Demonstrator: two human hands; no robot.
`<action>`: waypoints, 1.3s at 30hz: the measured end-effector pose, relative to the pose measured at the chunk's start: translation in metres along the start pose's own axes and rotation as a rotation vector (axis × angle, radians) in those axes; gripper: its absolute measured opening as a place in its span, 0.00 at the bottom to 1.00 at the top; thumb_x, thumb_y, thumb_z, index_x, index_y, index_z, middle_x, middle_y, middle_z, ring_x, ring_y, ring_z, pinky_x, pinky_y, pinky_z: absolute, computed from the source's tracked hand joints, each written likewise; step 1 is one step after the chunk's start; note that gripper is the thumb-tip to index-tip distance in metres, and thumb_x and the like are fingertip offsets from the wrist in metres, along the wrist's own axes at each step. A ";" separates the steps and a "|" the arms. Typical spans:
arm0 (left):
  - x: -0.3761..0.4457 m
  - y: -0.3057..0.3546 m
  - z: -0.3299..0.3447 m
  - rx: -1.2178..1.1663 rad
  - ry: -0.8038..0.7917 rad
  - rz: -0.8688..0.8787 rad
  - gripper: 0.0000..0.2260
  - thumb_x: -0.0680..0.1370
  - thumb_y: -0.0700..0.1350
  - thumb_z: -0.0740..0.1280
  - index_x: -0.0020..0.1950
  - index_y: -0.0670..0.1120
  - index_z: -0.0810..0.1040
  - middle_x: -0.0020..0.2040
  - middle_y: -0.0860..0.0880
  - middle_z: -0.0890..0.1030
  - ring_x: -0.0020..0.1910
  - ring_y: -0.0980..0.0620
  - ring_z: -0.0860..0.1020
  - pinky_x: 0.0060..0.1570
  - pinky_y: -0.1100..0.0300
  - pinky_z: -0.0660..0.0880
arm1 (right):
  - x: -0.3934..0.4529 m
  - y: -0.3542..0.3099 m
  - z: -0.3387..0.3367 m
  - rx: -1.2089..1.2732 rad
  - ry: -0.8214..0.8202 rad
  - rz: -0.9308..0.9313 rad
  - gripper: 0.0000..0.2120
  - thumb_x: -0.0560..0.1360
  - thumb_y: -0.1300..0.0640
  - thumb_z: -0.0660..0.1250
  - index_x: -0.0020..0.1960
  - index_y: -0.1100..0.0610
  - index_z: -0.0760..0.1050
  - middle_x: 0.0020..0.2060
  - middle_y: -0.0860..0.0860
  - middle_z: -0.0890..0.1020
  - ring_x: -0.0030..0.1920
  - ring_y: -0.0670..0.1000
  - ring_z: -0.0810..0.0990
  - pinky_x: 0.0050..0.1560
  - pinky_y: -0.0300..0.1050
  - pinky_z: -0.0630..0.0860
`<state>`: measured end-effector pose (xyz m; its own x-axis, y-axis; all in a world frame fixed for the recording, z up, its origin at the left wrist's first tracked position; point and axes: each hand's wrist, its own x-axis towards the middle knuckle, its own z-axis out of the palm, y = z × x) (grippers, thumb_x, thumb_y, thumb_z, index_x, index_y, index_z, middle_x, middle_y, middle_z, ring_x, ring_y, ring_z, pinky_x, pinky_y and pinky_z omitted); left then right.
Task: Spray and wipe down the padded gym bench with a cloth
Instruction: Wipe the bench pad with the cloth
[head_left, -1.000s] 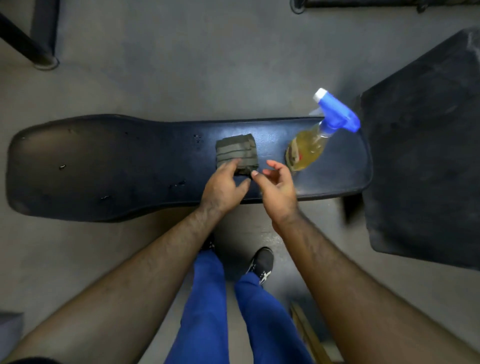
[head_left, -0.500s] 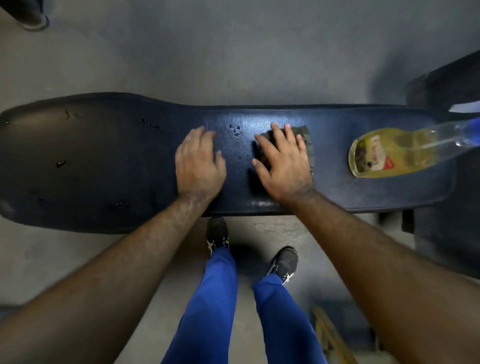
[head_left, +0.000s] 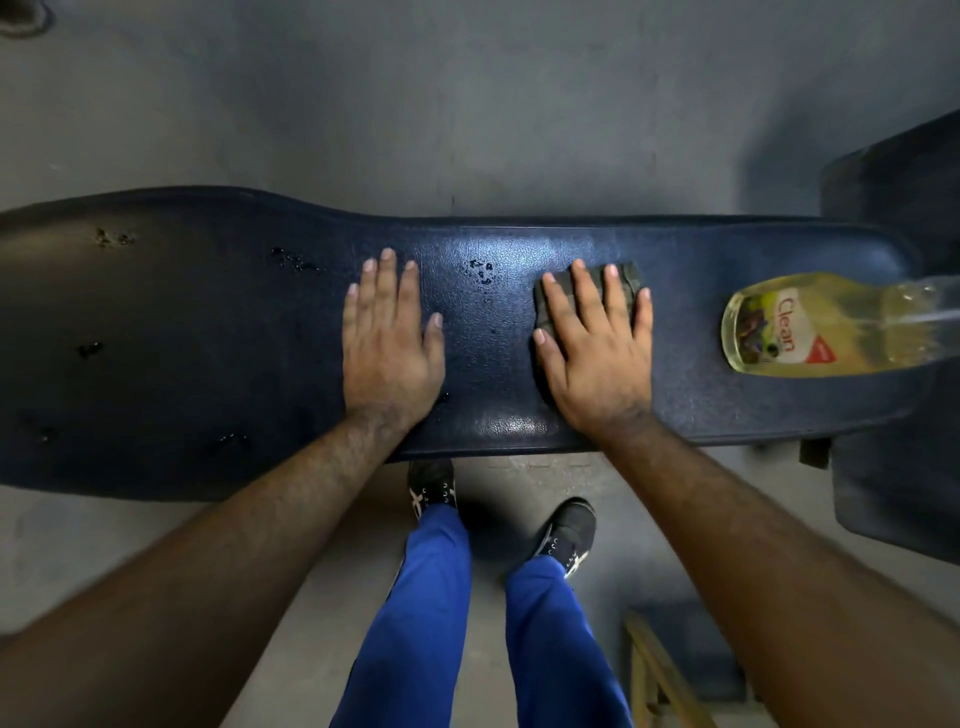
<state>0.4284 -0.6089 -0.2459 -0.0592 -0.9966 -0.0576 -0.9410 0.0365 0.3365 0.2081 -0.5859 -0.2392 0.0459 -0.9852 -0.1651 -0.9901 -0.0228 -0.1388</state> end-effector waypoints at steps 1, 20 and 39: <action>0.000 0.000 0.001 0.007 0.002 0.000 0.26 0.80 0.51 0.55 0.76 0.40 0.63 0.78 0.40 0.61 0.78 0.42 0.57 0.77 0.46 0.51 | 0.002 -0.002 0.001 0.005 0.001 0.010 0.27 0.82 0.41 0.52 0.79 0.47 0.59 0.79 0.52 0.62 0.79 0.59 0.57 0.77 0.66 0.50; -0.007 -0.041 -0.017 0.071 -0.006 0.091 0.25 0.81 0.50 0.54 0.75 0.39 0.64 0.77 0.40 0.63 0.78 0.43 0.58 0.77 0.46 0.54 | 0.058 -0.025 -0.002 0.043 -0.019 -0.162 0.25 0.81 0.42 0.51 0.78 0.43 0.61 0.78 0.51 0.63 0.79 0.58 0.58 0.76 0.65 0.50; -0.011 -0.045 -0.004 0.055 0.128 0.089 0.22 0.81 0.43 0.56 0.74 0.38 0.67 0.75 0.39 0.66 0.76 0.42 0.62 0.76 0.47 0.55 | 0.074 -0.051 -0.005 0.092 0.002 -0.067 0.25 0.80 0.44 0.53 0.76 0.43 0.63 0.78 0.50 0.63 0.79 0.57 0.58 0.76 0.64 0.50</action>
<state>0.4725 -0.5999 -0.2568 -0.1039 -0.9904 0.0914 -0.9509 0.1259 0.2828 0.2618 -0.6587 -0.2398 0.1110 -0.9824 -0.1504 -0.9684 -0.0730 -0.2383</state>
